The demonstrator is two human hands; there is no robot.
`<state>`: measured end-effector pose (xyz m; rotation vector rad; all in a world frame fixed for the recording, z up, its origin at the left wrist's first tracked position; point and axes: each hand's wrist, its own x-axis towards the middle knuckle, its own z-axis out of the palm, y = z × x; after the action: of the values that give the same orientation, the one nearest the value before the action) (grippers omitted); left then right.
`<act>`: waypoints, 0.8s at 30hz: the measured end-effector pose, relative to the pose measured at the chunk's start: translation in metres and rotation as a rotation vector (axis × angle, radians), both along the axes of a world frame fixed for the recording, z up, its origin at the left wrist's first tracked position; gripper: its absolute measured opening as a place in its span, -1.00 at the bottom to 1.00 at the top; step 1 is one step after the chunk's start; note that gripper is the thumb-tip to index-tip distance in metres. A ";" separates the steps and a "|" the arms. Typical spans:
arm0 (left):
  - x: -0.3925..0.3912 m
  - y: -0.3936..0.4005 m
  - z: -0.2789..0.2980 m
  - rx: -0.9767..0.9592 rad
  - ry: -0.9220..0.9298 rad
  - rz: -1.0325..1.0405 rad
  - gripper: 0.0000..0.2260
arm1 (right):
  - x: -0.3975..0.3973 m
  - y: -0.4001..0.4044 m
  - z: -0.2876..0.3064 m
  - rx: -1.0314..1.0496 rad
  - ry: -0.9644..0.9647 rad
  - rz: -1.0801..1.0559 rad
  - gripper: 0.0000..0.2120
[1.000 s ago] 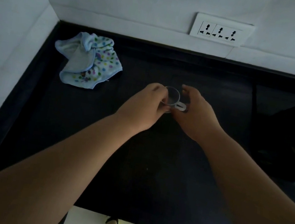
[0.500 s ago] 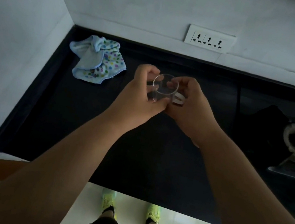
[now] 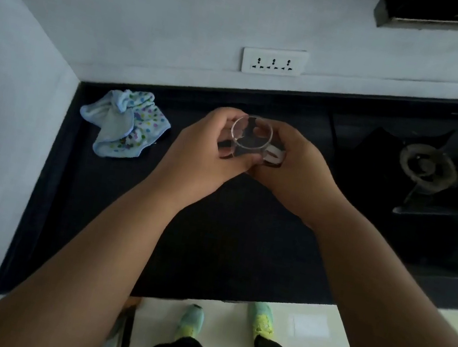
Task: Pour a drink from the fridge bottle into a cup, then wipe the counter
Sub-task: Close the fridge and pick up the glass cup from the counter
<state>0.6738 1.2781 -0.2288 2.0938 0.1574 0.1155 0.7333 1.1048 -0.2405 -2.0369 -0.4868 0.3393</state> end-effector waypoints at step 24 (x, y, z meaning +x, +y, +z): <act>-0.056 -0.336 0.049 0.035 -0.039 -1.117 -0.45 | -0.247 -0.289 0.049 -0.059 -0.065 -1.164 -0.52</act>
<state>0.6180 0.9420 -0.1796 1.9300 -1.0292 -0.5117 0.4864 0.8158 -0.1910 -2.0411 0.6962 -0.4243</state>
